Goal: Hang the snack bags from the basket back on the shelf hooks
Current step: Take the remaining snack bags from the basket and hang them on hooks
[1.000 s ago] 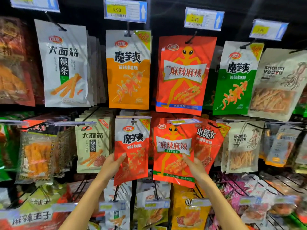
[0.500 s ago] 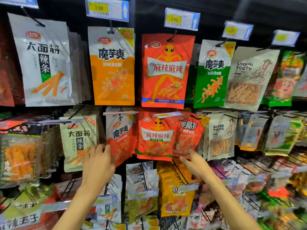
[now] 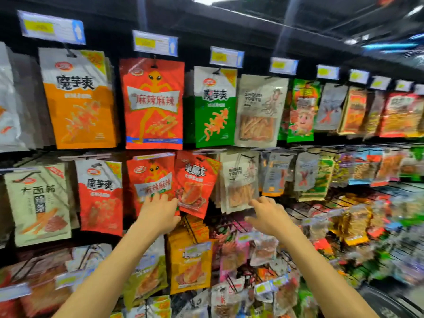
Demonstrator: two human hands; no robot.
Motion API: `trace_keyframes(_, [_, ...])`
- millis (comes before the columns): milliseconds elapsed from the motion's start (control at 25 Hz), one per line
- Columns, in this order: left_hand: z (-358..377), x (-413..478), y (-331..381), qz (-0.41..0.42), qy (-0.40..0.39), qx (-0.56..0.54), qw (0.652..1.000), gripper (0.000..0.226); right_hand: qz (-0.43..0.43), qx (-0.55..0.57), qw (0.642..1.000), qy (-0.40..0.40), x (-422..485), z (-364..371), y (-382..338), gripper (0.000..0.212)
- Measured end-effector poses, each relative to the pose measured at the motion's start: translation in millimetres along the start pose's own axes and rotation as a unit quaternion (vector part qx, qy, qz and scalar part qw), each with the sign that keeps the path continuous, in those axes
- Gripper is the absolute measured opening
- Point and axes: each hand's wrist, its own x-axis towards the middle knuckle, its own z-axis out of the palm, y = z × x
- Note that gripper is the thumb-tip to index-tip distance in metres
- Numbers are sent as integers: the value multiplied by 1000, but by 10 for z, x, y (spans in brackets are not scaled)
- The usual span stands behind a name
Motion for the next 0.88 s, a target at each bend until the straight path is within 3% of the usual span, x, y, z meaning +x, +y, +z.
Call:
trace_keyframes(360, [-498, 146, 2390, 130, 4, -43, 991, 56, 87, -9, 996, 7, -1169, -166, 1959, 56])
trace_keyframes(880, [-1105, 499, 5351, 328, 14, -70, 942, 54, 252, 34, 967, -13, -2200, 20, 4232, 51])
